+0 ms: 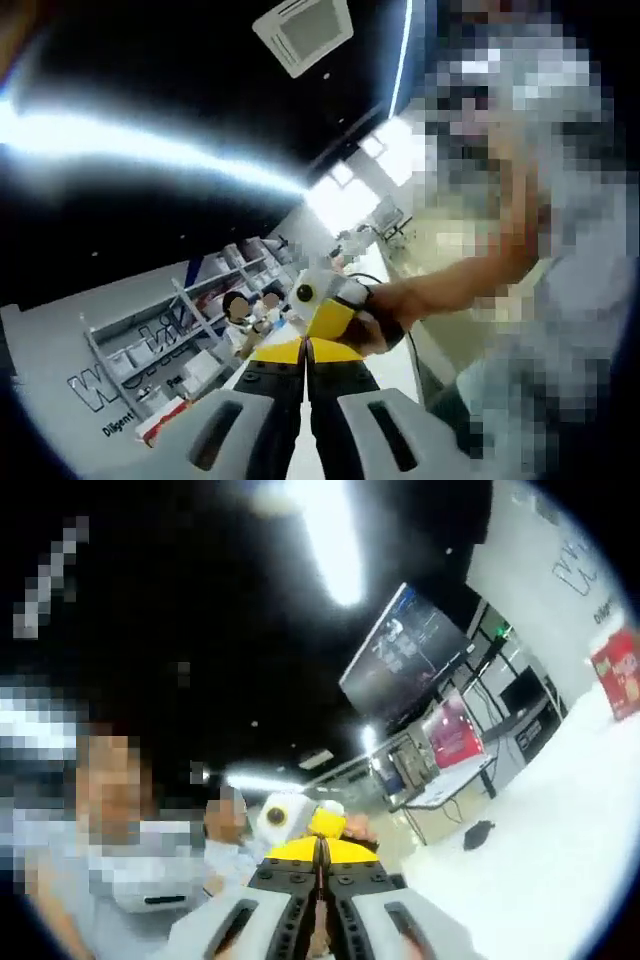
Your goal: Tear open the coffee pouch, take out the coffee, and pour the coffee from the pouch into the cup
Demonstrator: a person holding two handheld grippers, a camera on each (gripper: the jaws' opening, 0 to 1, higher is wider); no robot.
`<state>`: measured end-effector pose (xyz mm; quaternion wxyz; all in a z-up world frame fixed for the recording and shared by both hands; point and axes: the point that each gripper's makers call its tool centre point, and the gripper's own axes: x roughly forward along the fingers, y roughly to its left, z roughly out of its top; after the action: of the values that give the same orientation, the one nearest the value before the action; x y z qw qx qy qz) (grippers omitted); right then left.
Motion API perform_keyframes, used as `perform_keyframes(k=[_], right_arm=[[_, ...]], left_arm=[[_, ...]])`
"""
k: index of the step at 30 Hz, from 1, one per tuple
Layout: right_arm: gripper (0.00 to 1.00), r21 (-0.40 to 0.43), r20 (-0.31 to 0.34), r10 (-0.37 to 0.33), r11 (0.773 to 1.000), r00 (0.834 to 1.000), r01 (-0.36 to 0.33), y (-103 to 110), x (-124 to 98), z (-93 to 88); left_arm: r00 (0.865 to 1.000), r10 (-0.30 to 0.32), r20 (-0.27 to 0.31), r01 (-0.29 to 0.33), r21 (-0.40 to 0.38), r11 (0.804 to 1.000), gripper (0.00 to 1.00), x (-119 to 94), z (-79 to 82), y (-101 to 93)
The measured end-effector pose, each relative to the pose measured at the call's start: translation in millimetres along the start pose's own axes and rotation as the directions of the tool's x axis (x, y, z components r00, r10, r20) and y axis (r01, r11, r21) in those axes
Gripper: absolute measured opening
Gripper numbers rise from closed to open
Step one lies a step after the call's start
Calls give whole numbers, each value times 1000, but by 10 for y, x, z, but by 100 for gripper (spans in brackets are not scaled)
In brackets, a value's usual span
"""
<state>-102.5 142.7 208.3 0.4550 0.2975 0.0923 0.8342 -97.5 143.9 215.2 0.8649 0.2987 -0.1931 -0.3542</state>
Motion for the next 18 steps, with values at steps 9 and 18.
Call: perform_keyframes(k=[9, 18], right_arm=[[1, -62, 162, -167, 982, 973, 179, -219, 190, 95], [1, -576, -15, -283, 787, 959, 223, -48, 298, -28]], left_arm=[[993, 118, -14, -118, -220, 968, 2, -76, -166, 332], [990, -48, 134, 126, -664, 737, 3, -204, -152, 278]])
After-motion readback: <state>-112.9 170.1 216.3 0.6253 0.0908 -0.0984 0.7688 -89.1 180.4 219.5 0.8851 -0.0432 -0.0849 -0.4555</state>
